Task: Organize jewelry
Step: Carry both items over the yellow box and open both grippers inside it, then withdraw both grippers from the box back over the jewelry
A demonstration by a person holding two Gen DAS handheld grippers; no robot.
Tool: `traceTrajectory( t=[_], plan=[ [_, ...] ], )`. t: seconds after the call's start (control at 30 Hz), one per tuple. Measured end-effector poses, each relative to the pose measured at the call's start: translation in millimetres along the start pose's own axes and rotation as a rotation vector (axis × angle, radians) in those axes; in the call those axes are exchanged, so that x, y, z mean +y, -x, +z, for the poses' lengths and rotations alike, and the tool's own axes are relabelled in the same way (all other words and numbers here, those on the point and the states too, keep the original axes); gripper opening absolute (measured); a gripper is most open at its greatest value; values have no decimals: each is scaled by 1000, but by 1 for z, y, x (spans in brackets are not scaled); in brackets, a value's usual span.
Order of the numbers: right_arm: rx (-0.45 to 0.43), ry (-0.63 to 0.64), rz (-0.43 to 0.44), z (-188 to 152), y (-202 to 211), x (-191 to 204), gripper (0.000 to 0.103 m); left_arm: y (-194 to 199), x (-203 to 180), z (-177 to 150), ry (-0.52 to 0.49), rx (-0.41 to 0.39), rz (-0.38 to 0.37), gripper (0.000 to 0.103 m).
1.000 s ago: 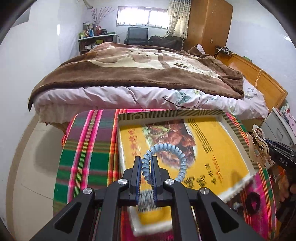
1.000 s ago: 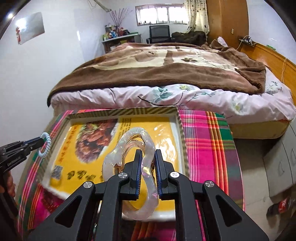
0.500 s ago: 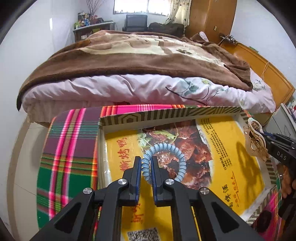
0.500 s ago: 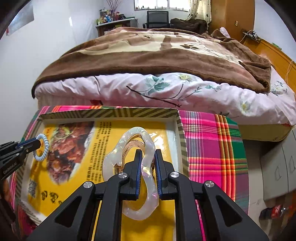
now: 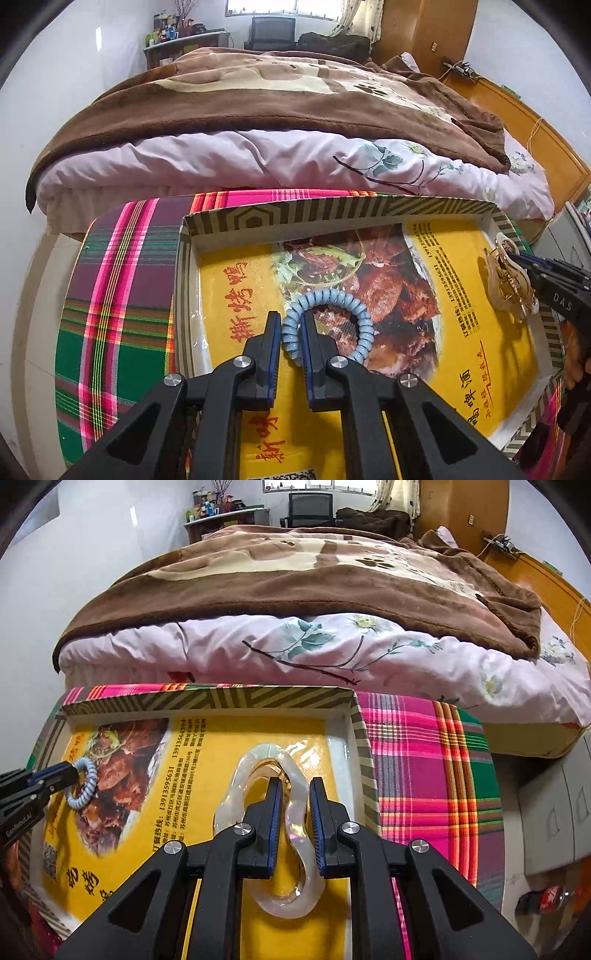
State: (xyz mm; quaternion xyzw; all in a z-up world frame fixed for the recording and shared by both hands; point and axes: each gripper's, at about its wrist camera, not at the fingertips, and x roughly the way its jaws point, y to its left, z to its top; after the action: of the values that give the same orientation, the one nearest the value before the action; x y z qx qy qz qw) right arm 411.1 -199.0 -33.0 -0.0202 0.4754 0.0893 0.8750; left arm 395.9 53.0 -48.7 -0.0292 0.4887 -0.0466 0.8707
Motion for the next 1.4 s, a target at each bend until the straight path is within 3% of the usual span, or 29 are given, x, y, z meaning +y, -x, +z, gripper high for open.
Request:
traceTrajectory(
  t=[0.13,0.23,0.27,0.3,0.4,0.67,0.8,0.9,1.2,1.4],
  plan=[
    [3,9,-8,1,0,1,16,0,0,1,2,3,0,14],
    [2,12,-15,2,1,1,20,1,-1,2,3,1,4,39],
    [-1,8,-12,2,2,1,21,2,-1,1,2,-1,1,51],
    [-2,5,-8,1,3,1,25,3,-1,1,4,-4,2,55],
    [-7,2,-5,0,7,0,34,8,-2,0,5,-7,0,56],
    [-61,9,20,-8,38,1,42,46,-8,-10,-1,-85,-17,70],
    [-95,6,38,-21,62,0,43,74,-12,-21,0,-121,-44,71],
    [-123,-4,56,-36,82,-3,43,97,-12,-36,6,-152,-46,76],
    [-148,-48,80,-99,127,-17,43,149,-9,-95,17,-214,-41,77],
    [-136,-43,81,-136,137,-16,43,160,0,-136,43,-204,-40,78]
  ],
)
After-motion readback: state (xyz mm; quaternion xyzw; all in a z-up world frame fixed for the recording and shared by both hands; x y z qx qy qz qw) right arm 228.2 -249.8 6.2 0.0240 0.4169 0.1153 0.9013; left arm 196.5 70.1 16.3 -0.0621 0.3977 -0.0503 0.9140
